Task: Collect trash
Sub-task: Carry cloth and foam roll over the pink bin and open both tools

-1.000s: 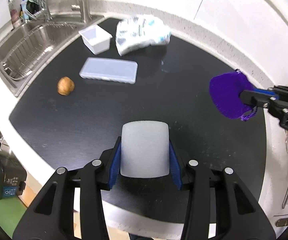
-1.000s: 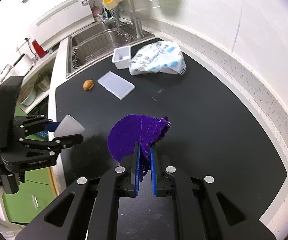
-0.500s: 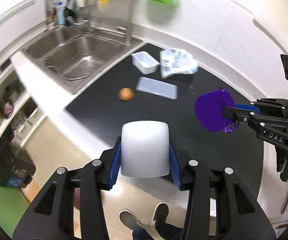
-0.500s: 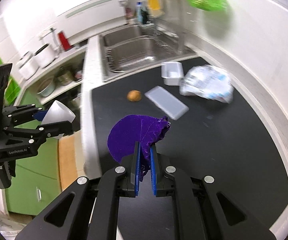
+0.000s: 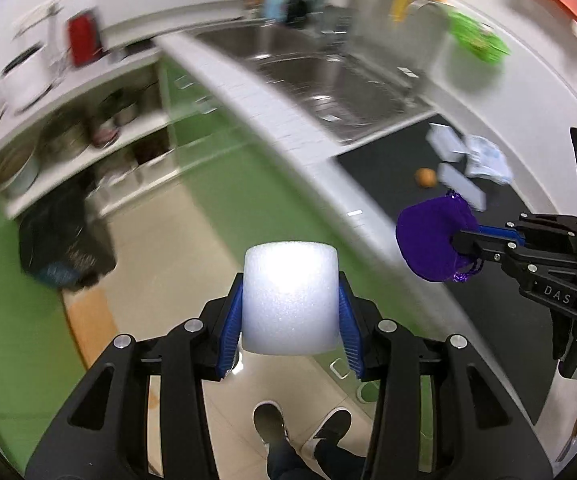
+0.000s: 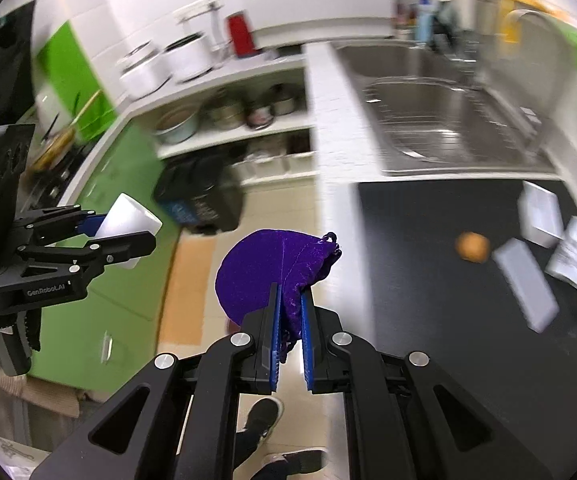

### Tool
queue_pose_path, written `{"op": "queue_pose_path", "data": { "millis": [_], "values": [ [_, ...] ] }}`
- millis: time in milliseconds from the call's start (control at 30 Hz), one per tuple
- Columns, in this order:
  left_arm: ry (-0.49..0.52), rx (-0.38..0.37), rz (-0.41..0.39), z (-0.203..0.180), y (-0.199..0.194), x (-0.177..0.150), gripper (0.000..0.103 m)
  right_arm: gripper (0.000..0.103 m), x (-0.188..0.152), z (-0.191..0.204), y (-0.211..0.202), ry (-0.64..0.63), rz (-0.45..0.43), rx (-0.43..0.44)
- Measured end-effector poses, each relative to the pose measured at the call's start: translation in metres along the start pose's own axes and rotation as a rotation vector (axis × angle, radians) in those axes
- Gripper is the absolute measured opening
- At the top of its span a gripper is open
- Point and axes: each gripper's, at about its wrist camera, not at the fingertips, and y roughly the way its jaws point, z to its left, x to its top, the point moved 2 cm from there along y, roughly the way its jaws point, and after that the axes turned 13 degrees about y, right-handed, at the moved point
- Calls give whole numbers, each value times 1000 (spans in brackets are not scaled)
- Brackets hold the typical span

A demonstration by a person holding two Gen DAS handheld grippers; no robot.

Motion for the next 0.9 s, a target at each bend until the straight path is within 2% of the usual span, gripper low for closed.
{"op": "queue_pose_path", "data": {
  "millis": [233, 467, 700, 900],
  "values": [
    [-166, 49, 70, 87, 28, -67, 43, 8, 1, 55, 94, -69, 130, 46],
    [-297, 54, 132, 150, 89, -128, 43, 8, -15, 100, 197, -140, 260, 64],
    [-386, 26, 190, 195, 177, -193, 43, 8, -57, 109, 317, -167, 392, 77],
    [-455, -8, 208, 220, 242, -240, 43, 8, -93, 105, 399, -152, 462, 84]
  ]
}}
